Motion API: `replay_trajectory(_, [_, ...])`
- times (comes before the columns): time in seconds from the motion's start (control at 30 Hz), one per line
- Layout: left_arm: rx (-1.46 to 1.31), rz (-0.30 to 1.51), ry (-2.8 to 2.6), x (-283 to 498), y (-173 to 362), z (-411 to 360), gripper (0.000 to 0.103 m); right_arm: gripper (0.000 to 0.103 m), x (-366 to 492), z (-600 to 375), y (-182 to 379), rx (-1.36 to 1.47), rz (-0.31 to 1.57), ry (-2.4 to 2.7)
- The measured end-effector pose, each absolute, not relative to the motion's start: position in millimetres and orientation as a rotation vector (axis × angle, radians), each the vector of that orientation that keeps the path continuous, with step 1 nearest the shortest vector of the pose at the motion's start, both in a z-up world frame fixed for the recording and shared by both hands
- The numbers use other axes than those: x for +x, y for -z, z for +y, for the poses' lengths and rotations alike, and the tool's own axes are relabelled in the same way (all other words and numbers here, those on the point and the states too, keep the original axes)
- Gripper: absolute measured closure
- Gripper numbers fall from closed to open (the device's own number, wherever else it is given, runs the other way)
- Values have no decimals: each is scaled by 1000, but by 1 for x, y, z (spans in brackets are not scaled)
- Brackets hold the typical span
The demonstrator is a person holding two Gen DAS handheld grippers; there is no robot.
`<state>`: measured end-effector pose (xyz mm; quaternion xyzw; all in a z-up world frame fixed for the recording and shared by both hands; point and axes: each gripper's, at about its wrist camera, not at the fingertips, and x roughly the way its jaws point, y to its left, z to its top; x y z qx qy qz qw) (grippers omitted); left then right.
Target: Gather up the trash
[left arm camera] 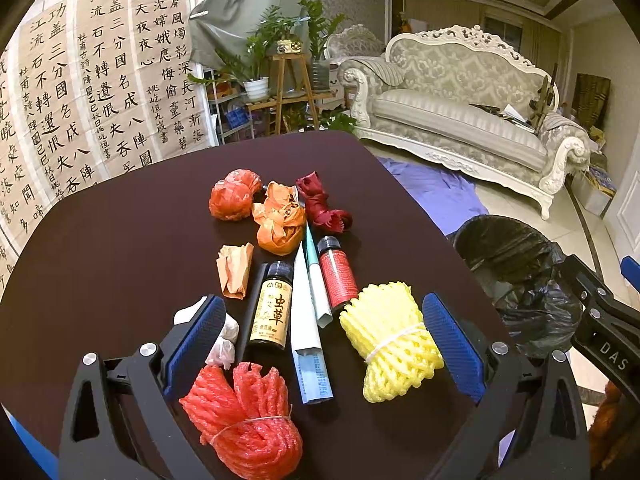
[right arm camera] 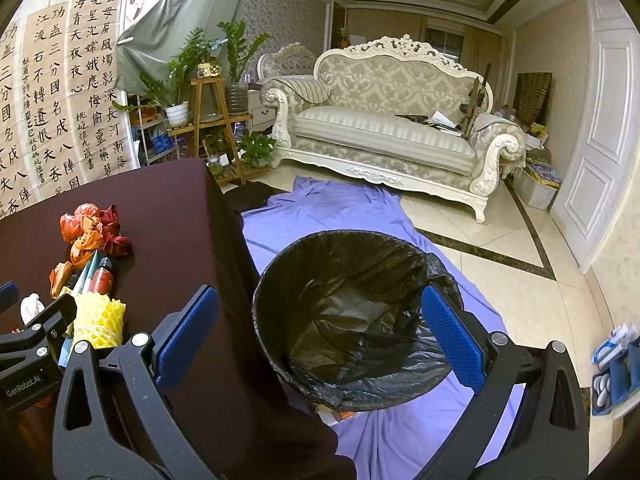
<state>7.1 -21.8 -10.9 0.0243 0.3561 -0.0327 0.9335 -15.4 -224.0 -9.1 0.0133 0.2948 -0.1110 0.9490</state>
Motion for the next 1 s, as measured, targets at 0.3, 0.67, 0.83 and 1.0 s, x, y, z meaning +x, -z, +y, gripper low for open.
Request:
replay_trajectory(0.3, [53,732,71,6,12,-25,7,4,-16,-226,10,29,603,228])
replay_trajectory(0.67, [58,737,80,4,13,-27,7,4,-16,-228,11,32,605,229])
replay_trajectory(0.83, [58,737,79,4,13,-28,7,4,-17,-230,12,34,607,230])
replay_trajectory(1.0, [59,737,79,4,13,-28,7,4,-17,-231,12,36,608,230])
